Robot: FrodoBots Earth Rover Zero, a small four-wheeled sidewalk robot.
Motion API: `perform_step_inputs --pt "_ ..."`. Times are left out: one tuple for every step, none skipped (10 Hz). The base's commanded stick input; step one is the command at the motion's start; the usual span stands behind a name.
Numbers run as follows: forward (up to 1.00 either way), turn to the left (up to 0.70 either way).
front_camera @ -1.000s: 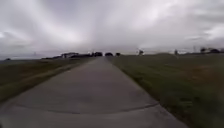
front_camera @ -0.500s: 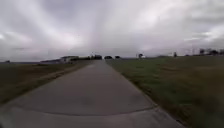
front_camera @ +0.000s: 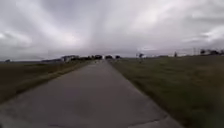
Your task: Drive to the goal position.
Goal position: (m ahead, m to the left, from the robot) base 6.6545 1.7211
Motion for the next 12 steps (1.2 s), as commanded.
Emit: perform_step_inputs --pt "0.70 0.00" --pt "0.70 0.00" --pt "0.70 0.00" --pt "0.70 0.00" --pt "0.70 0.00" --pt "0.70 0.00" --pt "0.70 0.00" --pt "0.70 0.00" --pt "0.70 0.00" --pt "0.70 0.00" --pt "0.70 0.00" --pt "0.70 0.00"
